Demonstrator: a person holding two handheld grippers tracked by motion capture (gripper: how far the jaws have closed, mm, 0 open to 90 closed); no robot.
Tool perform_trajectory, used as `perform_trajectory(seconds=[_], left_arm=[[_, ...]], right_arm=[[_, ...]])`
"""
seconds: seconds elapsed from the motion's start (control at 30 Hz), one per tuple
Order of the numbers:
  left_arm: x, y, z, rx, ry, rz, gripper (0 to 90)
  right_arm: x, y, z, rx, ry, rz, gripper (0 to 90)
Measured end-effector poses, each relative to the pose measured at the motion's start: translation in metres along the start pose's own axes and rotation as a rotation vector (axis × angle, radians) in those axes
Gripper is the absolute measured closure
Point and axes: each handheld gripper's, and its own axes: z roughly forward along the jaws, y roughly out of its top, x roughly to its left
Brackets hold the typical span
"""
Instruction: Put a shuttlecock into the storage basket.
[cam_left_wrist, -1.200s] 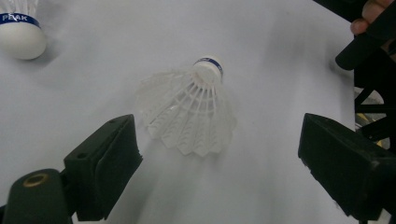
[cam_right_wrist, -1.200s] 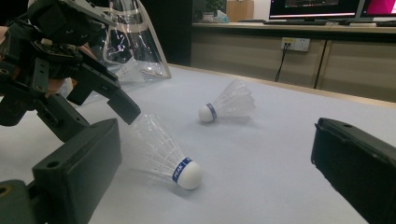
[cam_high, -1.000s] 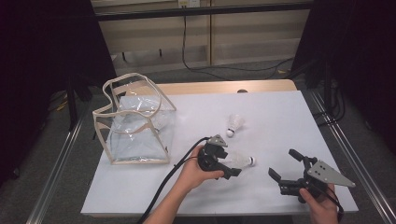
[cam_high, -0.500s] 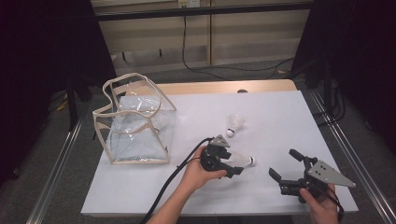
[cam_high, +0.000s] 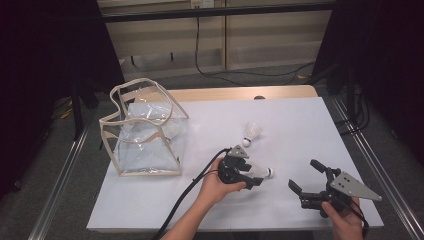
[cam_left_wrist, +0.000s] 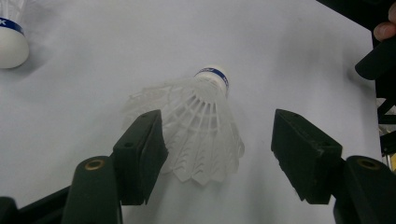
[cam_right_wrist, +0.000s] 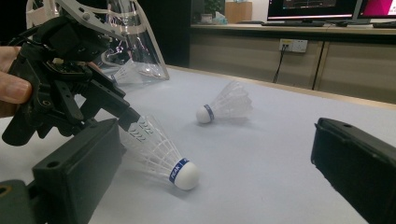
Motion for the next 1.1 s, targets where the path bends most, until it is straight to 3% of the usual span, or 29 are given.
perform_trajectory(seconds=[0.37, 1.1], left_arm=[[-0.003, 0.002, 0.008, 0.002, -0.004, 0.017, 39.5], [-0.004, 0.002, 0.02, 0.011, -0.002, 0.005, 54.1]], right_arm=[[-0.001, 0.0, 0.0, 0.003, -0.003, 0.0, 1.5], [-0.001, 0.0, -0.001, 0.004, -0.005, -0.002, 1.5]])
